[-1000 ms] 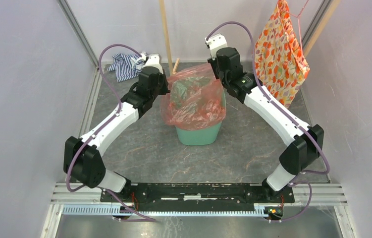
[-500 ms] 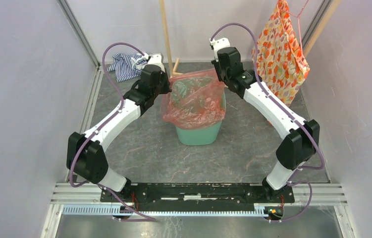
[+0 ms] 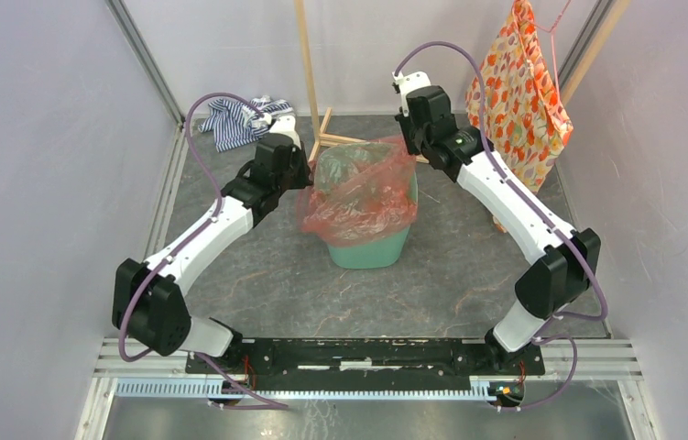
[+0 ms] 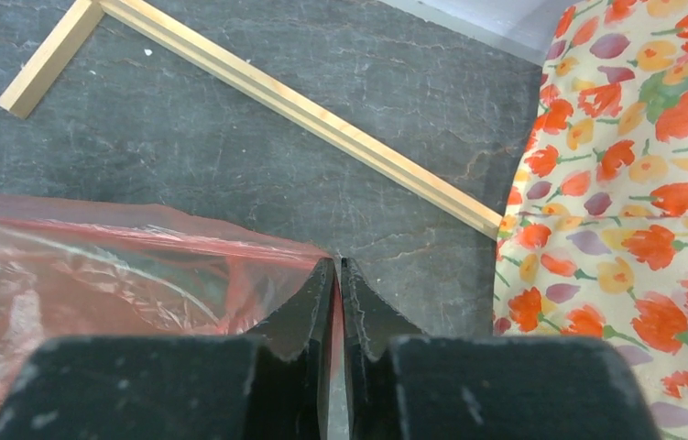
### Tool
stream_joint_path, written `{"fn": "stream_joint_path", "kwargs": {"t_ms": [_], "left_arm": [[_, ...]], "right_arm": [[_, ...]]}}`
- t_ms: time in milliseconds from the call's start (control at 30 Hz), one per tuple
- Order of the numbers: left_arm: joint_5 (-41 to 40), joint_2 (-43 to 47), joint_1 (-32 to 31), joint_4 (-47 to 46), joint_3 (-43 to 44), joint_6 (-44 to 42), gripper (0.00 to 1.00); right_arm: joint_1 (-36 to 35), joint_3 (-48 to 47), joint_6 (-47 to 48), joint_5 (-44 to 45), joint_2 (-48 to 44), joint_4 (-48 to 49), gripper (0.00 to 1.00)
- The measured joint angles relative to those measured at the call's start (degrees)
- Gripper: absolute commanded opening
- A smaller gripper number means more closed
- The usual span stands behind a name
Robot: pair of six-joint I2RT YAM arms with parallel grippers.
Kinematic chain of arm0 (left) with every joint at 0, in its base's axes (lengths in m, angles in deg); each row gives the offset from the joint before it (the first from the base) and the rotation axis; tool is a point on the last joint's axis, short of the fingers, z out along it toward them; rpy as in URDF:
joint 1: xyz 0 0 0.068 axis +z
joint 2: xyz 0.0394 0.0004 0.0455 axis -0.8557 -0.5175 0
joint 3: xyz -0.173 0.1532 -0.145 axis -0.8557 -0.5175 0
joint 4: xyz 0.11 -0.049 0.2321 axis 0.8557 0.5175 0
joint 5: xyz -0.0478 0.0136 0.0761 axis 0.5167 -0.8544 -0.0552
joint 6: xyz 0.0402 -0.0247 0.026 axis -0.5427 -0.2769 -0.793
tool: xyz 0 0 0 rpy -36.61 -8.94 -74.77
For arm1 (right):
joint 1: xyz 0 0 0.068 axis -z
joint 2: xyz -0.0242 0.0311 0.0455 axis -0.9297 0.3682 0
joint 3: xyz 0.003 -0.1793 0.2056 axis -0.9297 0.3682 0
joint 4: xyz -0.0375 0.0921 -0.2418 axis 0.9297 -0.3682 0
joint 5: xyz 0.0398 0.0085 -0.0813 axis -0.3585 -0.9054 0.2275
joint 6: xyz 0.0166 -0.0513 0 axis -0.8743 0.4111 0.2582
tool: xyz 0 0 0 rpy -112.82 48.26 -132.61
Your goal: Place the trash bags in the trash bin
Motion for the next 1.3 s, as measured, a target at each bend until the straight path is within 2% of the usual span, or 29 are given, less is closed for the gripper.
{"fn": "stream_joint_path", "kwargs": {"t_ms": [200, 400, 633, 733, 933, 1033, 1300], "left_arm": [[0.94, 0.79, 0.02, 0.87, -3.08, 0.44, 0.02], [1.81, 1.79, 0.09, 1.03, -3.87, 0.57, 0.02], [2.97, 2.10, 0.35, 1.05, -3.87, 0.59, 0.02], [3.30, 2.10, 0.35, 1.05, -3.87, 0.59, 0.02], [3.56, 2.10, 0.37, 1.05, -3.87, 0.59, 0.02], [3.91, 2.10, 0.37, 1.05, -3.87, 0.59, 0.02], [4.39, 2.10, 0.37, 1.05, -3.87, 0.61, 0.02]], "right_arm": [[0.24, 0.00, -0.50, -0.11, -1.75, -3.21, 0.28], [0.42, 0.00, -0.81, -0.72, -6.25, -5.62, 0.57], [0.26, -1.66, -1.53, -4.66, -10.14, -8.13, 0.75], [-1.51, -3.43, -1.90, -6.27, -11.26, -8.83, 0.78], [-11.08, -6.23, -0.28, -9.97, -11.87, -7.26, 0.81], [-13.70, -7.82, 0.81, -12.33, -11.23, -7.37, 0.82], [-20.94, -21.20, 3.69, -13.55, -0.22, -8.59, 0.83]]}}
